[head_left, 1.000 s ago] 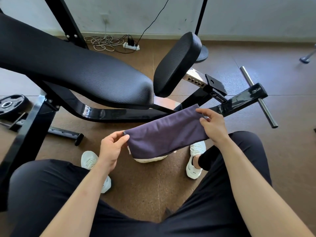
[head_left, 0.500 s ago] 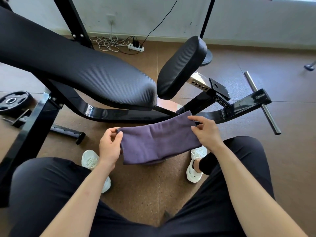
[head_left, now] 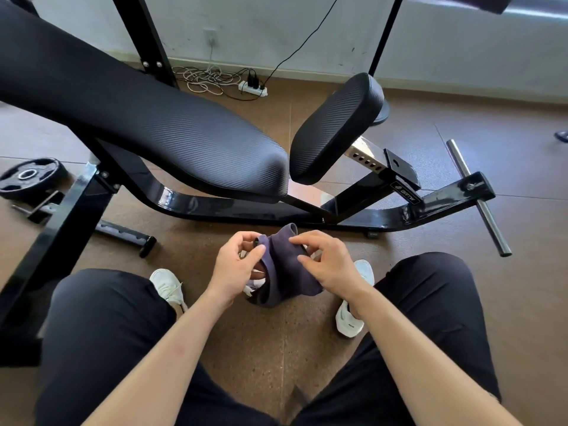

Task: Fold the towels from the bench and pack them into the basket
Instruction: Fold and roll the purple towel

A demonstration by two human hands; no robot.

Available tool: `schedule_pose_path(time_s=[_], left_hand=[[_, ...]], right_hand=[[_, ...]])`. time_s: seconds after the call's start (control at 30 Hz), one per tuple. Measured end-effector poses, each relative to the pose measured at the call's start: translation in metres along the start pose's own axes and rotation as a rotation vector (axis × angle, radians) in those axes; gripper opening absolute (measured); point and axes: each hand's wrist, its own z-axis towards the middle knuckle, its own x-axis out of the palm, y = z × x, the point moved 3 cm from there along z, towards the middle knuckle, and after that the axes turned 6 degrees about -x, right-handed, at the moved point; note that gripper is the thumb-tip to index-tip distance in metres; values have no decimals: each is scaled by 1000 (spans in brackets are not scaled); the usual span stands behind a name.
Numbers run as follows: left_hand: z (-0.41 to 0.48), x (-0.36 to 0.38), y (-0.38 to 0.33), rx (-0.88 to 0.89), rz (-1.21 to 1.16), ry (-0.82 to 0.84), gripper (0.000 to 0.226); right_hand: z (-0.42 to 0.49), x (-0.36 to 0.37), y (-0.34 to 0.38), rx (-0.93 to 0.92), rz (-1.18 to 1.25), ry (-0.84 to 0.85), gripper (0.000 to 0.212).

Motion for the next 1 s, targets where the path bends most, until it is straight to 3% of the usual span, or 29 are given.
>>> schedule_pose_path(time_s=[0.3, 0.6, 0.67, 0.8, 0.9, 1.0], left_hand=[[-7, 11, -5, -73, -62, 120, 17], [-16, 17, -11, -70, -174, 362, 28], [-15, 15, -12, -36, -135, 340, 26], [-5, -3, -10, 47, -42, 106, 21], [2, -15, -7, 161, 186, 59, 41], [2, -15, -3, 174, 317, 197, 69]], right_hand=[[-4, 25, 10, -54, 15, 68, 33], [-2, 21, 7, 1, 28, -80, 32], [0, 17, 5, 16, 48, -73, 31], [1, 9, 4, 26, 96, -29, 38], [1, 2, 4, 30, 171, 23, 47], [-1, -3, 4, 29, 264, 66, 48]])
